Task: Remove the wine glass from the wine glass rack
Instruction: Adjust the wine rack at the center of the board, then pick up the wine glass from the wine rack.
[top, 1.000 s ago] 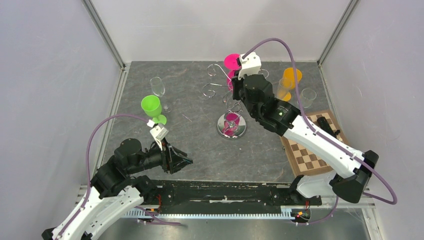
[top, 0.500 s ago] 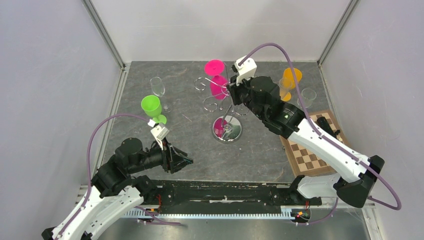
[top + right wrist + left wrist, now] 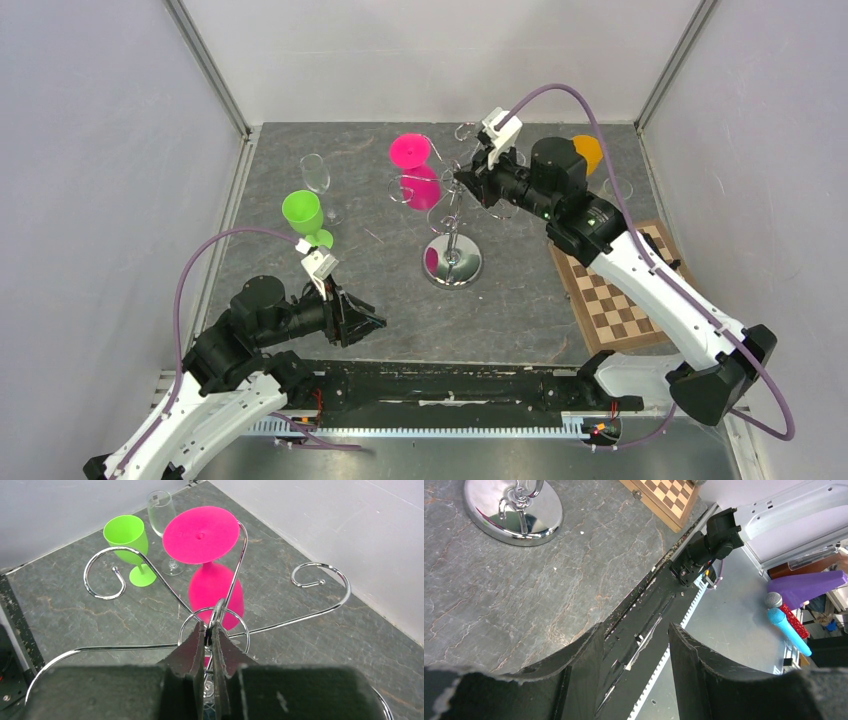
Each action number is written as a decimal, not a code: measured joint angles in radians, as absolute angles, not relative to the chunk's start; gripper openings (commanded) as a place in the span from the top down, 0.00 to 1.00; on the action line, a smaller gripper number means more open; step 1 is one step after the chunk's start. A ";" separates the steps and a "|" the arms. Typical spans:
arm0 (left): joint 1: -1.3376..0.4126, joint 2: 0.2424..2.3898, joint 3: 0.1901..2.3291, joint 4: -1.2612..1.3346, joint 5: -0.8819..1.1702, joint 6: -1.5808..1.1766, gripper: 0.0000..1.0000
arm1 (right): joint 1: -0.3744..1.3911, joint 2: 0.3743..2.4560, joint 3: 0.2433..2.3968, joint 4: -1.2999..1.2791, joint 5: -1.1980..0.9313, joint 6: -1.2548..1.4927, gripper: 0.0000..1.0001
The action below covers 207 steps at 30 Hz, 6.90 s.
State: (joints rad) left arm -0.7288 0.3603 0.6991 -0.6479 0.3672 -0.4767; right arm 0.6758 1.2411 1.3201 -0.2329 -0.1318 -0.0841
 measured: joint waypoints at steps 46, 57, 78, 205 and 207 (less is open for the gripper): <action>-0.729 0.698 1.096 -0.755 -0.007 -0.644 0.41 | 0.573 1.020 1.241 -0.152 -0.210 -0.128 0.02; -0.722 0.931 1.411 -0.769 -0.060 -0.643 0.41 | 0.573 0.926 1.179 -0.201 -0.173 -0.069 0.02; -0.192 1.180 1.220 -0.406 0.509 -0.847 0.41 | 0.573 0.708 1.179 -0.288 -0.136 -0.045 0.02; -0.118 1.136 1.253 -0.276 0.708 -0.969 0.98 | 0.573 0.694 1.109 -0.377 -0.095 -0.017 0.02; -0.107 1.120 1.253 -0.301 0.709 -0.949 0.98 | 0.573 0.702 1.118 -0.387 -0.088 -0.004 0.02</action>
State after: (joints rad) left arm -0.1074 1.1198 1.2533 -0.3012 0.7086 -0.9489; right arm 0.5728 0.7021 1.1183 -0.3874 -0.0883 -0.0036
